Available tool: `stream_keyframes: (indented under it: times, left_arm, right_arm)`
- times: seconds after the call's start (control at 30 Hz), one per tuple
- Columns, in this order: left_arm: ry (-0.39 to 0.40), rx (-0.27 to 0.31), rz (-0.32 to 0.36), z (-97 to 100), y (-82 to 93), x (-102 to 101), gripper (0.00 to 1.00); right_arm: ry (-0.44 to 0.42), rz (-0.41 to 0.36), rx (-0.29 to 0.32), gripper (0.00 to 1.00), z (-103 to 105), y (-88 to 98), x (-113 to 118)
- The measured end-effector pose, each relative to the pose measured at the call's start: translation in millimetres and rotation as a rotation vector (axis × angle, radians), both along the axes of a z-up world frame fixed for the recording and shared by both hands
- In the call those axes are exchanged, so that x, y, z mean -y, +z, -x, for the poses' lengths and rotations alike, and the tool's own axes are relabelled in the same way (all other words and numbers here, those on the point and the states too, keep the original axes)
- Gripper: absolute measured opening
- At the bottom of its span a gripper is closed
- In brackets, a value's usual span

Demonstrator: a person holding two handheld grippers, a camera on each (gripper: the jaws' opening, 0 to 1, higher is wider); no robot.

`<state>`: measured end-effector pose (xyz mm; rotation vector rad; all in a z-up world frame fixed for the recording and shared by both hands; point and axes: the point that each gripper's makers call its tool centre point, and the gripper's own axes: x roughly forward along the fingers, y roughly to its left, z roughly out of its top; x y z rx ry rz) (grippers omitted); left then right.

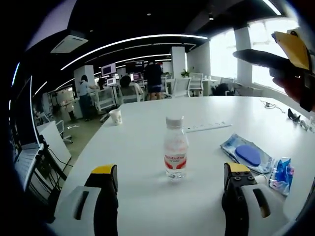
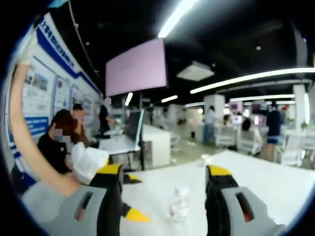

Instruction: Arrange the tabletop items into an orderly group along one side of the table until the central work area is clear of visible clutter.

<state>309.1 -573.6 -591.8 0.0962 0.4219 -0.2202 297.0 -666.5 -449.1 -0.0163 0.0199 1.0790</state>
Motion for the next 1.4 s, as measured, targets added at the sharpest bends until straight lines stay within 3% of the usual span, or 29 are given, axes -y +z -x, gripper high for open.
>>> stream_keyframes:
  times: [0.37,0.5,0.83,1.0,1.4]
  left_arm:
    - [-0.026,-0.008,0.020,7.9,5.1,15,0.88]
    - [-0.031,-0.012,0.021,13.7,3.8,13,0.88]
    - [-0.035,-0.050,0.005,22.0,-10.3,5,0.89]
    - [-0.041,-0.051,0.005,25.1,-10.8,7,0.89]
    - [-0.104,-0.065,0.023,42.9,-13.3,10,0.91]
  right_arm:
    - [-0.035,-0.002,-0.015,0.64,8,11.9,9]
    - [-0.058,-0.004,-0.086,0.64,10,-3.7,13]
    - [-0.063,-0.027,-0.152,0.62,27,-24.4,13]
    - [-0.113,-0.091,-0.204,0.61,32,-29.4,25]
    - [-0.229,-0.130,-0.375,0.61,54,-75.4,56]
